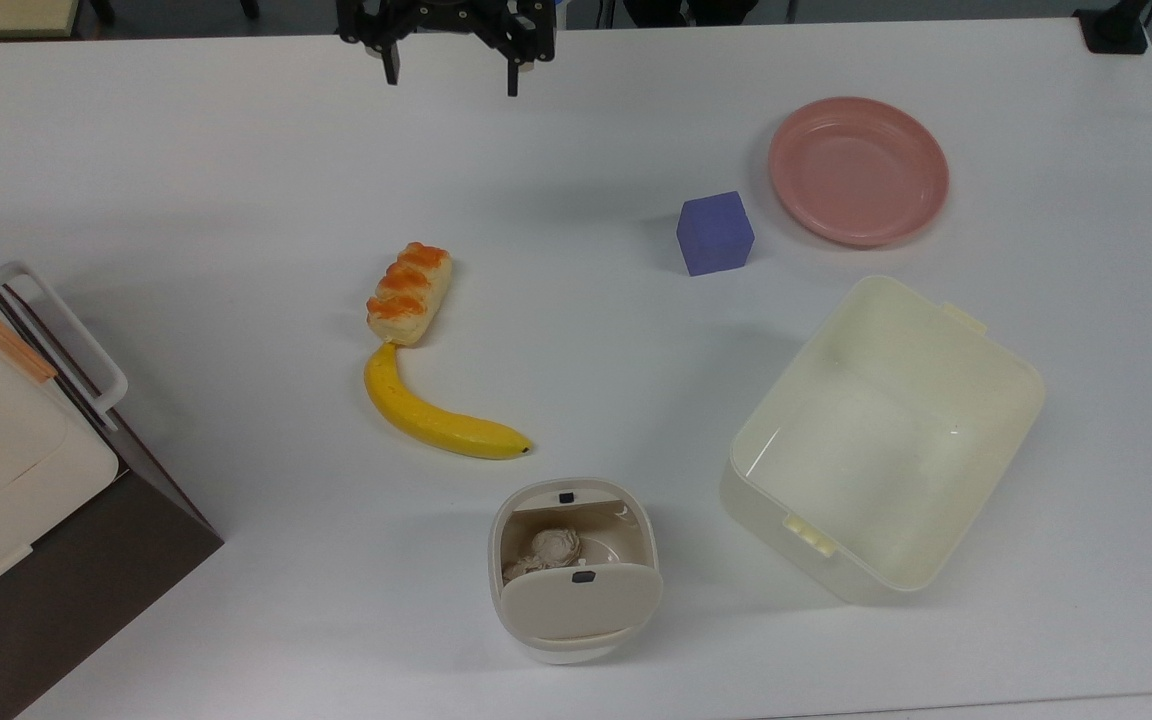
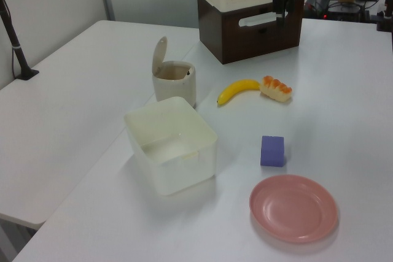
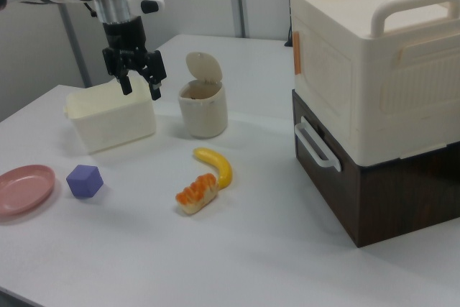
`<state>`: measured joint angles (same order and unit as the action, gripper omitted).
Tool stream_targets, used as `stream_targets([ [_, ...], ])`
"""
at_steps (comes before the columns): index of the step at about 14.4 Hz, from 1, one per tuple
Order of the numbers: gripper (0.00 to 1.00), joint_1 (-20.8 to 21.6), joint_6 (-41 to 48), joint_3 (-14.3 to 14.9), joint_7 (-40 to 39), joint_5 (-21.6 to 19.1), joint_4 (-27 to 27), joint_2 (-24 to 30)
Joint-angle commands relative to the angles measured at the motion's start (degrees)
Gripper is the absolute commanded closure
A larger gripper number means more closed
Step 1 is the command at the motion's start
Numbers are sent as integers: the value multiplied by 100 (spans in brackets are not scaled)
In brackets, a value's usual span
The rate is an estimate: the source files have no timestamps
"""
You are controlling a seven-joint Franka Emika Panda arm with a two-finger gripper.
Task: Close the trash can
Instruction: 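Move the gripper toward the small cream trash can with open lid, then lower the gripper over the trash can and push the raised lid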
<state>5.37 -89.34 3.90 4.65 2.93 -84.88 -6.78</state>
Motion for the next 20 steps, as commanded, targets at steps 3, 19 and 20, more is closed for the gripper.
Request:
stream_targets([
  [3, 76, 60, -423, 58, -386, -749, -28, -112],
  [19, 100, 1159, -7475, 1473, 291, -1207, 1922, -3469],
  [20, 100, 1168, -7475, 1473, 291, -1207, 1940, -3540],
])
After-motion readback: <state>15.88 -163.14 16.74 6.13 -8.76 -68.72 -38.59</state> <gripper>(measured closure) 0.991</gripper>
